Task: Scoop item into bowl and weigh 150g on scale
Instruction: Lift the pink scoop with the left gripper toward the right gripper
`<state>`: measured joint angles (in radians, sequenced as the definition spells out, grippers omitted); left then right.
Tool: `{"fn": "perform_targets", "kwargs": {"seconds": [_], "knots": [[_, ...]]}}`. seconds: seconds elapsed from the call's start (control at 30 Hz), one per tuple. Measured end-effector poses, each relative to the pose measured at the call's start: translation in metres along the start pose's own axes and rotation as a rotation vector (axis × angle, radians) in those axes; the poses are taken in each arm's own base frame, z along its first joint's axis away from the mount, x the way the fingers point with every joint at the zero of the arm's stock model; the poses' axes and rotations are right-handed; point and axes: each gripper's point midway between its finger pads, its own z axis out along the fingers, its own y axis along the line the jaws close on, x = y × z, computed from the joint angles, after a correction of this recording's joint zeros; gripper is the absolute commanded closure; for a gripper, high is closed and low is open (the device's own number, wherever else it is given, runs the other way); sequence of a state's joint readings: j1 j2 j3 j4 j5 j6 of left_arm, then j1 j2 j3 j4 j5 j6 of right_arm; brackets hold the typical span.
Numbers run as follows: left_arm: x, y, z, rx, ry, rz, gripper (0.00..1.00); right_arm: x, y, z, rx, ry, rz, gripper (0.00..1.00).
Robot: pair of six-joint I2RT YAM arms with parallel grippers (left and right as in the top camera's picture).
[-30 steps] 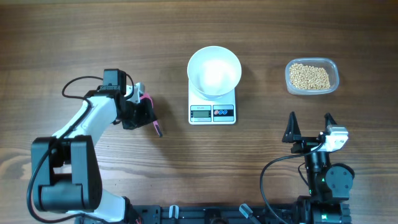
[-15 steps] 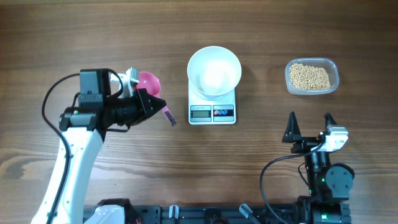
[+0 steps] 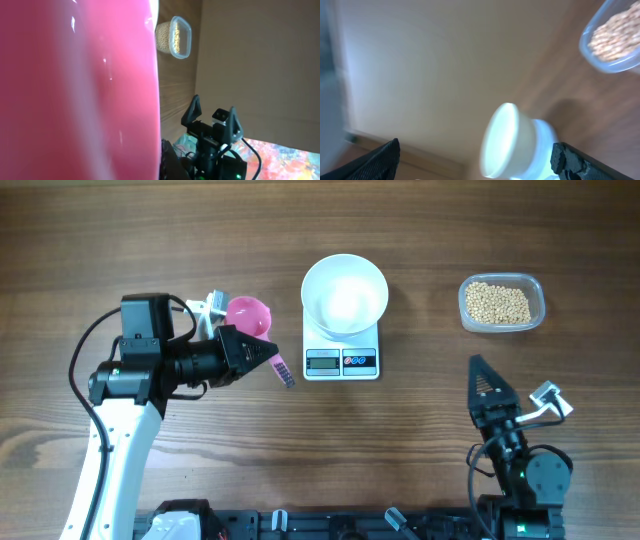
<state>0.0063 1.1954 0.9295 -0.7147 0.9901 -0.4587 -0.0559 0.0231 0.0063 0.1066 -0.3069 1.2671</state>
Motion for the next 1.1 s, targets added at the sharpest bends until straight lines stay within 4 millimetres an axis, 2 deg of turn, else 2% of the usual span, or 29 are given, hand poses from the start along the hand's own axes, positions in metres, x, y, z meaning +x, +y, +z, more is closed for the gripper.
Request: {"fn": "perform_targets", "kwargs": {"seconds": [0.17,0.27,0.47,0.6,0.67,0.7,0.77,0.87,0.97,1.03,1.07,1.1], "knots": [[-0.006,-0.005,0.000,0.020,-0.019,0.016,0.96,-0.009,0.035,-0.003,-0.140,-0.032,0.011,0.00],[-0.010,-0.008,0.000,0.028,-0.031,0.003,0.96,-0.014,0.050,-0.004,-0.117,-0.034,-0.058,0.00],[-0.014,-0.011,-0.001,0.037,-0.046,0.004,0.96,-0.031,0.081,0.002,0.216,0.076,-0.263,0.00],[-0.016,-0.009,-0.001,0.029,-0.054,-0.001,0.96,-0.041,0.084,0.022,0.437,0.223,-0.338,0.00],[-0.017,-0.009,-0.001,0.024,-0.060,-0.006,0.96,-0.040,0.074,0.037,0.505,0.290,-0.336,0.02],[-0.021,-0.010,-0.001,0.027,-0.072,-0.009,0.96,-0.032,0.063,0.045,0.528,0.352,-0.308,0.06],[-0.028,-0.015,-0.002,0.041,-0.096,-0.009,0.96,-0.015,0.064,0.059,0.453,0.467,-0.295,0.09],[-0.044,-0.030,-0.004,0.089,-0.154,0.019,0.96,0.022,0.079,0.082,0.247,0.684,-0.261,0.09],[-0.060,-0.052,-0.002,0.135,-0.218,0.036,0.96,0.061,0.097,0.086,0.083,0.875,-0.207,0.09],[-0.067,-0.065,0.004,0.150,-0.264,0.023,0.96,0.079,0.110,0.088,0.007,0.943,-0.188,0.12],[-0.069,-0.070,0.006,0.157,-0.283,0.016,0.96,0.089,0.119,0.090,-0.039,0.971,-0.183,0.18],[-0.073,-0.080,0.010,0.169,-0.319,0.018,0.96,0.096,0.128,0.092,-0.078,0.987,-0.179,0.32]]}}
